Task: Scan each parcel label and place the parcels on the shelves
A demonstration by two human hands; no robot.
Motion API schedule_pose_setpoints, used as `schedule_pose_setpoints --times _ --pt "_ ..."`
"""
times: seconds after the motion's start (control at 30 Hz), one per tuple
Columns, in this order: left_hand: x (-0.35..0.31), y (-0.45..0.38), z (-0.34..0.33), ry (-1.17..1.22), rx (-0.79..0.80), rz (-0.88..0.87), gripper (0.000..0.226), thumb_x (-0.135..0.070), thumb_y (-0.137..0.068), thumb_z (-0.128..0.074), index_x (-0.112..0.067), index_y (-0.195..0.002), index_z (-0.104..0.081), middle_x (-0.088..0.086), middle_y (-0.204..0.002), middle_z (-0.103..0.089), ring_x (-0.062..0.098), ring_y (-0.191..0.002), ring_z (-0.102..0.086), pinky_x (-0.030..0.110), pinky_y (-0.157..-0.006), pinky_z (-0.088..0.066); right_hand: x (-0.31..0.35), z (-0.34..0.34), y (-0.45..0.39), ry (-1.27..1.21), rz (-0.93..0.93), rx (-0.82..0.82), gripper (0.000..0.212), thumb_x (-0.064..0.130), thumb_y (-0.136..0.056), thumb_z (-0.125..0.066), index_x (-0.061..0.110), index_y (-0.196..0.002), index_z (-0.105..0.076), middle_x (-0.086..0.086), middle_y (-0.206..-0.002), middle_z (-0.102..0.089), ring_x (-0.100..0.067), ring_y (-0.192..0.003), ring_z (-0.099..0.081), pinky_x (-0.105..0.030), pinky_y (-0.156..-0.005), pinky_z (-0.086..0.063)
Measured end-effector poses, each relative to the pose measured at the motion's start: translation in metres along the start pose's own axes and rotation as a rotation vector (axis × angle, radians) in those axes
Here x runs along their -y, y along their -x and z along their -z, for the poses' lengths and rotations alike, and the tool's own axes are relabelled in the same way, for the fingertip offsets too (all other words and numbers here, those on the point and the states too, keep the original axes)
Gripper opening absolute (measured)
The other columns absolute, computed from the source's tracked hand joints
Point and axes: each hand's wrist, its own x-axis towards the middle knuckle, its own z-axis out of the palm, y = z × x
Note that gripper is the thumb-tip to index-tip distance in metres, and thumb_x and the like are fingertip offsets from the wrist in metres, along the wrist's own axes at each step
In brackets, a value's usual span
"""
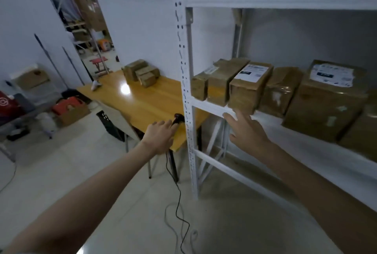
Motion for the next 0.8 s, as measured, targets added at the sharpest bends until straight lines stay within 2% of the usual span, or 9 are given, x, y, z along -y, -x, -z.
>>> schedule_pose_setpoints --times 0.1,0.27,0.37,0.47,0.57,0.63,0.8 --pt "0.060 0.024 -0.036 -0.023 0.091 0.034 0.052 -0.037 -0.100 -0.041 -0.019 -0.147 -0.028 0.007 -0.145 -0.038 0.028 -0.128 -0.045 0.040 -0.096 -0.044 0.069 -0.032 -0.027 -0.059 -0.028 0.088 0.056 0.011 -0.091 -0.053 0.018 -0.142 -0.033 -0.015 -0.144 -0.028 -0.035 -0.122 -0.042 -0.041 -0.088 -0.048" --pt "0.140 0.064 -0.074 0.046 0.103 0.087 0.046 -0.027 -0.100 -0.042 -0.017 -0.143 -0.033 0.009 -0.139 -0.044 0.030 -0.123 -0.048 0.042 -0.096 -0.045 0.182 -0.071 -0.070 -0.068 0.019 0.174 0.050 0.011 -0.092 -0.052 0.019 -0.138 -0.033 -0.013 -0.142 -0.027 -0.031 -0.113 -0.047 -0.039 -0.080 -0.051" --pt "0.172 0.079 -0.085 0.081 0.118 0.115 0.041 -0.028 -0.099 -0.042 -0.016 -0.138 -0.038 0.011 -0.134 -0.047 0.031 -0.120 -0.049 0.041 -0.095 -0.045 0.235 -0.082 -0.089 -0.071 0.078 0.242 0.051 0.012 -0.095 -0.050 0.018 -0.141 -0.030 -0.015 -0.147 -0.019 -0.033 -0.121 -0.040 -0.033 -0.078 -0.040" --pt "0.199 0.079 -0.095 0.079 0.132 0.105 0.041 -0.026 -0.099 -0.043 -0.015 -0.138 -0.039 0.011 -0.137 -0.045 0.032 -0.120 -0.049 0.042 -0.093 -0.046 0.269 -0.088 -0.114 -0.116 0.121 0.248 0.041 0.009 -0.095 -0.046 0.018 -0.134 -0.034 -0.013 -0.145 -0.022 -0.036 -0.124 -0.034 -0.038 -0.082 -0.040" --pt "0.223 0.073 -0.101 0.078 0.123 0.127 0.040 -0.025 -0.099 -0.042 -0.015 -0.138 -0.038 0.011 -0.134 -0.045 0.032 -0.117 -0.050 0.043 -0.089 -0.047 0.295 -0.089 -0.144 -0.099 0.159 0.233 0.034 0.011 -0.095 -0.047 0.016 -0.128 -0.040 -0.013 -0.133 -0.034 -0.034 -0.115 -0.040 -0.036 -0.075 -0.042" --pt "0.237 0.068 -0.105 0.089 0.139 0.133 0.045 -0.024 -0.100 -0.041 -0.016 -0.143 -0.033 0.011 -0.135 -0.044 0.032 -0.118 -0.050 0.041 -0.088 -0.046 0.310 -0.093 -0.161 -0.103 0.169 0.246 0.033 0.015 -0.096 -0.048 0.016 -0.127 -0.039 -0.013 -0.132 -0.034 -0.033 -0.114 -0.040 -0.035 -0.074 -0.041" --pt "0.273 0.045 -0.121 0.115 0.167 0.134 0.048 -0.028 -0.100 -0.041 -0.015 -0.145 -0.030 0.011 -0.136 -0.043 0.033 -0.118 -0.049 0.042 -0.090 -0.047 0.336 -0.119 -0.205 -0.116 0.151 0.261 0.041 0.018 -0.096 -0.047 0.018 -0.135 -0.033 -0.015 -0.143 -0.021 -0.036 -0.122 -0.036 -0.043 -0.091 -0.042"
